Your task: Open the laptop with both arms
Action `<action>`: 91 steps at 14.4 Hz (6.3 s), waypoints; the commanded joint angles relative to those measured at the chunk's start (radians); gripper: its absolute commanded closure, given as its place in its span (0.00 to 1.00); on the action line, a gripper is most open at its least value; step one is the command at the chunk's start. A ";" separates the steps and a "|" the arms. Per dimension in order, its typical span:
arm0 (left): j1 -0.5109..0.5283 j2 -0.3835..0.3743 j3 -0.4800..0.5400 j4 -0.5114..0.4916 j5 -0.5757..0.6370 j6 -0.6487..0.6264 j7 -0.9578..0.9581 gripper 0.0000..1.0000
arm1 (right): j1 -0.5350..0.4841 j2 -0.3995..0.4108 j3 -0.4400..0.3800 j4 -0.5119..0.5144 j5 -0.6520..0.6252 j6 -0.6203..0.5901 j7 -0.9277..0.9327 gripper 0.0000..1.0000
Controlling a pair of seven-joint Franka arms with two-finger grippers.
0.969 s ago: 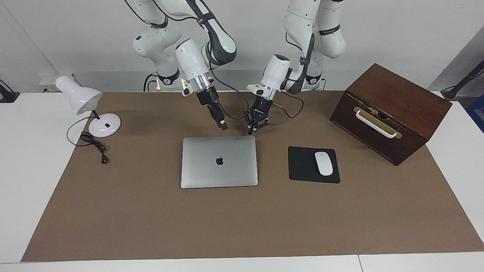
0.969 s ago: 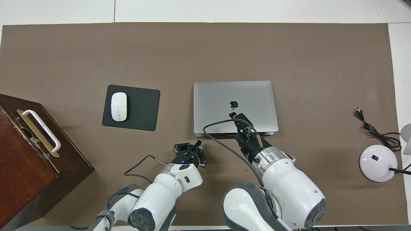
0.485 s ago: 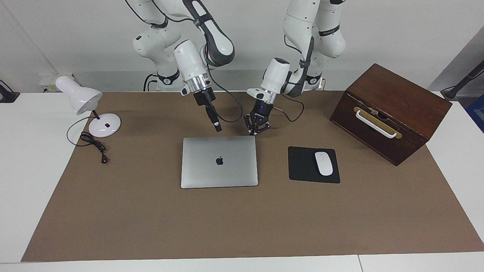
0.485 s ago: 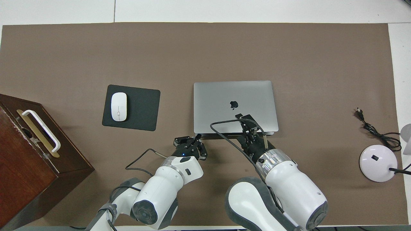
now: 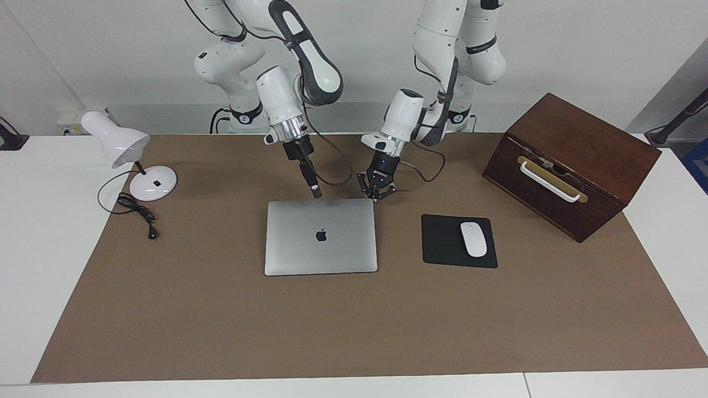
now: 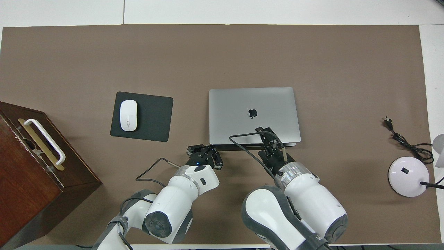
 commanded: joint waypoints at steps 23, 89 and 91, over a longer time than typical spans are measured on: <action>0.039 0.064 -0.003 0.058 -0.015 0.020 0.024 1.00 | -0.070 0.102 -0.004 0.131 0.034 -0.064 -0.115 0.00; -0.024 0.097 -0.003 0.060 -0.086 0.020 0.027 1.00 | -0.394 0.254 -0.040 0.568 -0.881 -0.894 0.297 0.04; -0.024 0.097 -0.003 0.060 -0.088 0.020 0.027 1.00 | -0.403 0.264 -0.038 0.585 -0.894 -0.896 0.297 0.05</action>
